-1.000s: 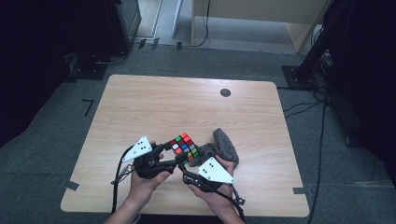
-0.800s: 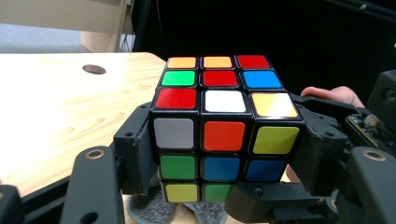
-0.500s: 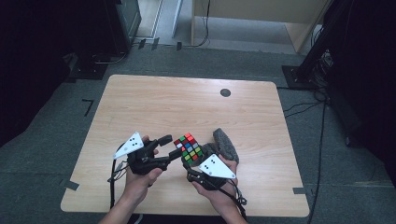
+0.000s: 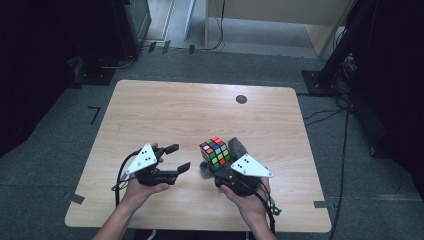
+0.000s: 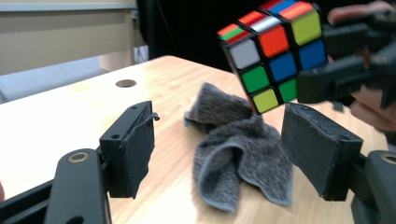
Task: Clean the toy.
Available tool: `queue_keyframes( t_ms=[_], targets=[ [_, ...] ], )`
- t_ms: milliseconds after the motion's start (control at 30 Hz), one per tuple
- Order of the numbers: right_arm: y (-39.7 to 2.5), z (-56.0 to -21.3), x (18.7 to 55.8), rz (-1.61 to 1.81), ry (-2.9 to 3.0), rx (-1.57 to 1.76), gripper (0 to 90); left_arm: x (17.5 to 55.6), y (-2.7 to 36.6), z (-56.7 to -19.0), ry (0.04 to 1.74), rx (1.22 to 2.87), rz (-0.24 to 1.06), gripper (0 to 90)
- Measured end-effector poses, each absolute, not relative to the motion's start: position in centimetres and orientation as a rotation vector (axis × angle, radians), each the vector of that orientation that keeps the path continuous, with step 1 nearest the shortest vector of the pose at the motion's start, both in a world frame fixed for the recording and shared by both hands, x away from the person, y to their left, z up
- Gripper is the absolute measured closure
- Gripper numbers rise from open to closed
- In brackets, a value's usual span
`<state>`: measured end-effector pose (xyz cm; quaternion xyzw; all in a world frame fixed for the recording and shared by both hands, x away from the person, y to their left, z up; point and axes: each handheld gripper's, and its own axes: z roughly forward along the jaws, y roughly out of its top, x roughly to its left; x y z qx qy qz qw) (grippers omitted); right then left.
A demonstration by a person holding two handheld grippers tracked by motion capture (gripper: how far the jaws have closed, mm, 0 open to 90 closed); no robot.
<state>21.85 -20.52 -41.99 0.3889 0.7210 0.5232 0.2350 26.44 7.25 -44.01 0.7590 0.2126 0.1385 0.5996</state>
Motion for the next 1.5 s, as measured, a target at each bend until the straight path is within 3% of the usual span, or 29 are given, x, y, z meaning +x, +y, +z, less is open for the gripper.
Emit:
queue_keyframes(
  t_ms=[267,733,1100,1500],
  targets=[
    [-20.1,-41.8,21.9,1.513,2.059,1.114,34.5,24.7,5.1,-44.8,0.335,1.906,0.503,16.4],
    [-19.1,-41.4,21.8,1.566,2.197,1.167,34.4,24.1,4.4,-45.0,0.236,1.868,0.648,16.3],
    [-19.3,-42.0,22.1,1.544,2.227,1.269,34.4,23.3,3.4,-45.5,0.157,1.897,0.756,23.5],
    [-19.2,-42.7,22.3,1.566,2.242,1.31,34.3,23.4,3.3,-45.9,0.147,1.925,0.77,30.9]
  ],
)
